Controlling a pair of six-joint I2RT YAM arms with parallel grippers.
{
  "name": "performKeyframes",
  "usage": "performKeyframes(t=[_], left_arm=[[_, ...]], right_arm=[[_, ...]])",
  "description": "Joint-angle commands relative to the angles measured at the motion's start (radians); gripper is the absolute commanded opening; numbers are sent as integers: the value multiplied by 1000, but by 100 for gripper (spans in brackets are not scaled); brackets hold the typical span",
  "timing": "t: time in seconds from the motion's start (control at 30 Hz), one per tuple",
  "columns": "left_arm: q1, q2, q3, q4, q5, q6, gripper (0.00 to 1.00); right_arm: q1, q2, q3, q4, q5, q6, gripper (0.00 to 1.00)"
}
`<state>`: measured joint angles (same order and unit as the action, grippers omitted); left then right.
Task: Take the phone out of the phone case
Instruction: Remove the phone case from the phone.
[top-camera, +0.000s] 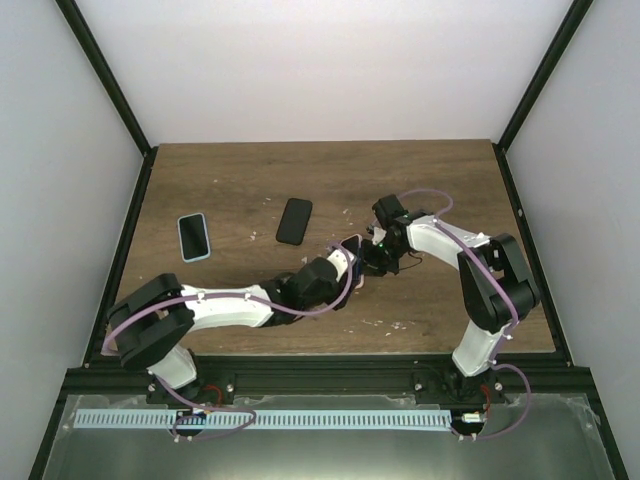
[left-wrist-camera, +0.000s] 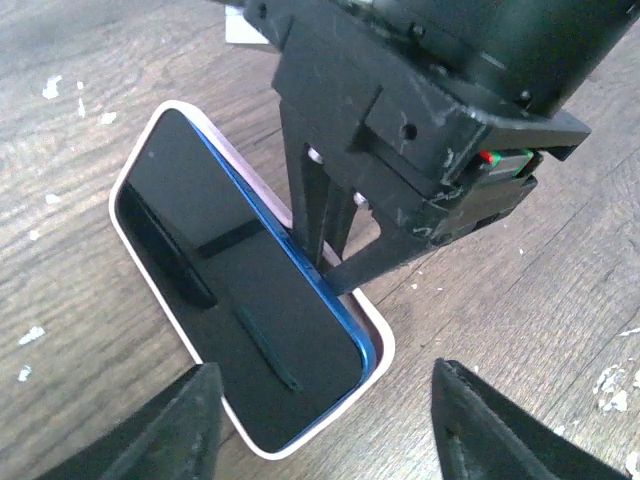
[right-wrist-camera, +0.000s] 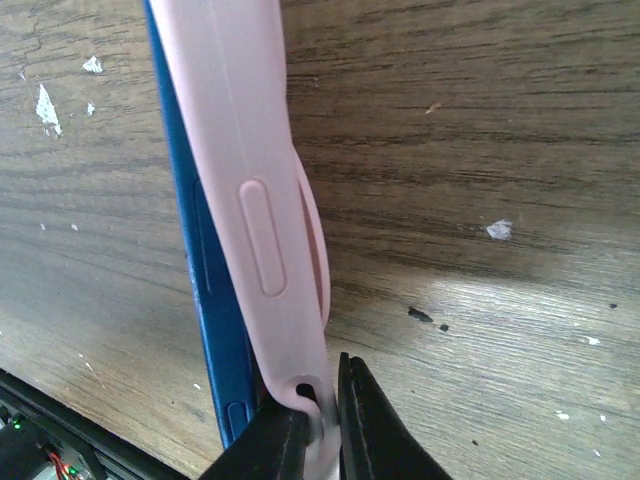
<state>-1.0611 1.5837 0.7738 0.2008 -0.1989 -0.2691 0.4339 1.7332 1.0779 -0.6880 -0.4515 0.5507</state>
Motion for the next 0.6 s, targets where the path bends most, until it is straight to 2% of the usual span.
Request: performKeyframes(t=[0.0, 0.23, 0.57], left_arm=[[-25, 43, 20, 40, -43, 54, 53], [-57, 70, 35, 15, -177, 92, 46], [-61, 117, 74, 12, -183, 144, 52]], right_arm=[[4, 34, 12, 1, 13, -14, 1], [3, 17, 1, 3, 20, -12, 1], [2, -23, -7, 7, 51, -14, 1]])
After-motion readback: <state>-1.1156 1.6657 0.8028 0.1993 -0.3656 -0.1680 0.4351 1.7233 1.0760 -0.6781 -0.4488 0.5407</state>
